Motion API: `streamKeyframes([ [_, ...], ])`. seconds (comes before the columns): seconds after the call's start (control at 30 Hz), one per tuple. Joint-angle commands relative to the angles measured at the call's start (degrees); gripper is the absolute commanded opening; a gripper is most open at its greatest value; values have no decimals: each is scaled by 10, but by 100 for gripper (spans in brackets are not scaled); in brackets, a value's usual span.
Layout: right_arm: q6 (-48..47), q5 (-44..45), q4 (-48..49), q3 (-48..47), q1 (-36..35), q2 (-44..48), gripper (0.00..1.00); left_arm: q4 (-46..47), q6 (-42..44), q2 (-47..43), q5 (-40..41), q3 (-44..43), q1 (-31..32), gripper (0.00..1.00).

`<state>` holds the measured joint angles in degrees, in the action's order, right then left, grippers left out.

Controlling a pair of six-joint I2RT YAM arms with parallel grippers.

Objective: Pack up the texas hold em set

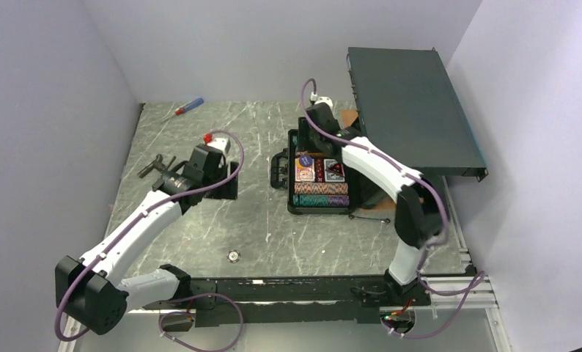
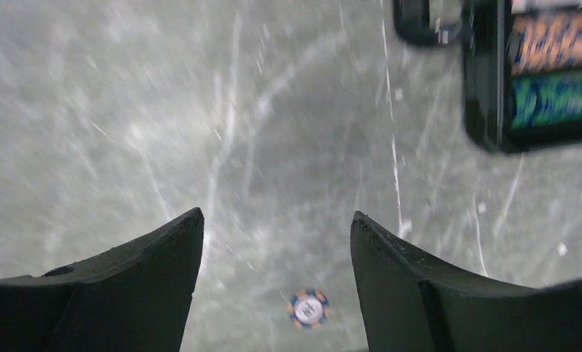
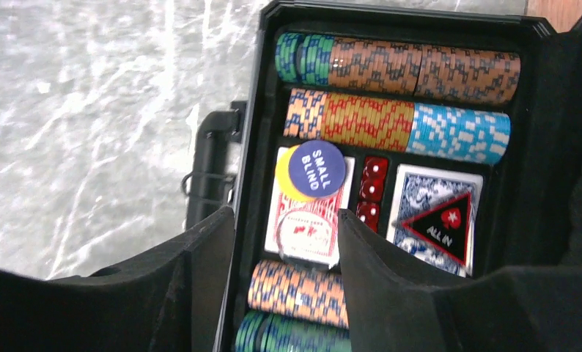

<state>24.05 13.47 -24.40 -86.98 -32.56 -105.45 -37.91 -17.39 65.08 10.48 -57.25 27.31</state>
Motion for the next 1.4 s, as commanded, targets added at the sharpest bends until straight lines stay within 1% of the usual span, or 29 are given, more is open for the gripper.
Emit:
streamKeyframes([
  [0.0, -11, -45, 51, 77, -1, 98, 58, -79, -150, -25, -96, 65, 26, 75],
  [0.1, -12, -65, 58, 111, -1, 134, 60, -88, -209, -23, -97, 106, 75, 72],
  [0.17, -14, -74, 62, 127, -1, 148, 61, -96, -237, -13, -79, 129, 108, 71],
  [0.33, -19, -86, 71, 144, -1, 171, 63, -109, -279, 24, -63, 160, 173, 71],
  [0.43, -19, -93, 79, 158, -1, 179, 63, -116, -296, 51, -50, 166, 197, 71],
  [0.57, -13, -102, 85, 173, -1, 186, 63, -83, -293, 68, -64, 188, 199, 69],
  [0.7, -14, -103, 87, 181, 0, 193, 63, -83, -278, 99, -44, 172, 198, 70],
  [0.83, -22, -98, 85, 181, 0, 197, 63, -57, -263, 122, -64, 175, 198, 71],
  [0.93, -26, -93, 84, 180, -1, 199, 64, -51, -254, 133, -63, 178, 196, 69],
  [1.1, -24, -94, 88, 182, 1, 195, 64, -50, -243, 136, -53, 180, 181, 65],
  [1.23, -21, -103, 92, 181, 0, 187, 64, -50, -238, 144, -45, 176, 177, 58],
  [1.37, -21, -107, 90, 176, 0, 180, 64, -38, -236, 151, -53, 178, 175, 55],
])
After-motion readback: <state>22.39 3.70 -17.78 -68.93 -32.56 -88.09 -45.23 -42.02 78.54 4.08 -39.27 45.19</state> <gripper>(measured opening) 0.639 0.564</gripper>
